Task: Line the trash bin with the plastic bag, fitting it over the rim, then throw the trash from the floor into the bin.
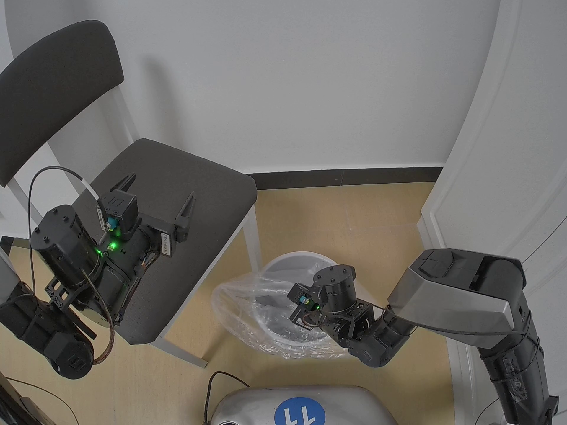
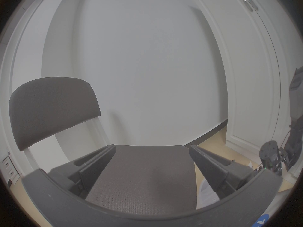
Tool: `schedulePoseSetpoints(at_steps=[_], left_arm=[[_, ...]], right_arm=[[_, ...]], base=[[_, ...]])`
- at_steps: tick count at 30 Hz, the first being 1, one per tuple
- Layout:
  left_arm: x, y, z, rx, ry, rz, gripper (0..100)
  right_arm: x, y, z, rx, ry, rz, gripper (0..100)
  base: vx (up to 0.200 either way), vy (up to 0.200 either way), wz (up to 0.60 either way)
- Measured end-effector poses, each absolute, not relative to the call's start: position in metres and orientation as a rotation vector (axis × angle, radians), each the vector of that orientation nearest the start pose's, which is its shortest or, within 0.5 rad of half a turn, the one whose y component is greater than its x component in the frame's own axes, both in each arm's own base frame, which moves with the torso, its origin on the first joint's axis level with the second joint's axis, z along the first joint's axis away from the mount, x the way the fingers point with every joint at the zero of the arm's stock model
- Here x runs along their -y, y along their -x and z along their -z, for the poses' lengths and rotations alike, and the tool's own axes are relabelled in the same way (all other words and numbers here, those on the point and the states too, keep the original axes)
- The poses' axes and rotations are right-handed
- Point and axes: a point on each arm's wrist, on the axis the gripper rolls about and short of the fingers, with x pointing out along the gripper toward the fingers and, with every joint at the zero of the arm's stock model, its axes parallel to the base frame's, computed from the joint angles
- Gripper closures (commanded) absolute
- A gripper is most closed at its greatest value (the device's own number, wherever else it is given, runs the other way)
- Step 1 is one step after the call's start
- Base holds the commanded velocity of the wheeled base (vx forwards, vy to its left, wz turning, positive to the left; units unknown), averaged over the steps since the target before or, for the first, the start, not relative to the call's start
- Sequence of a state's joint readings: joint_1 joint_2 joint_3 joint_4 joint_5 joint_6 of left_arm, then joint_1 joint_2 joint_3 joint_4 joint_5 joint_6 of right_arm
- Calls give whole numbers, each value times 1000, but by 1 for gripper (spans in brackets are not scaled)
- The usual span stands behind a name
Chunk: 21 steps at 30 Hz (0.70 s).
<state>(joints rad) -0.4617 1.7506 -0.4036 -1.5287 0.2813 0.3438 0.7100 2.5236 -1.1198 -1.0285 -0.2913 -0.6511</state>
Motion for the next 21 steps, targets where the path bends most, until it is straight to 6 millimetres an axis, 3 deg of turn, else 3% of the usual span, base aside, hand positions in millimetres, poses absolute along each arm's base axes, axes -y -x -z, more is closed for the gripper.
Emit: schedulePoseSetpoints(at_steps=[12, 21], left_arm=[[113, -241, -158, 193, -278, 150, 0], [111, -245, -155, 180, -285, 140, 0]], right_arm=[[-277, -385, 1, -107, 782, -338, 100], [-294, -419, -6, -22, 674, -167, 100]], base=[[0, 0, 0], [0, 0, 0]])
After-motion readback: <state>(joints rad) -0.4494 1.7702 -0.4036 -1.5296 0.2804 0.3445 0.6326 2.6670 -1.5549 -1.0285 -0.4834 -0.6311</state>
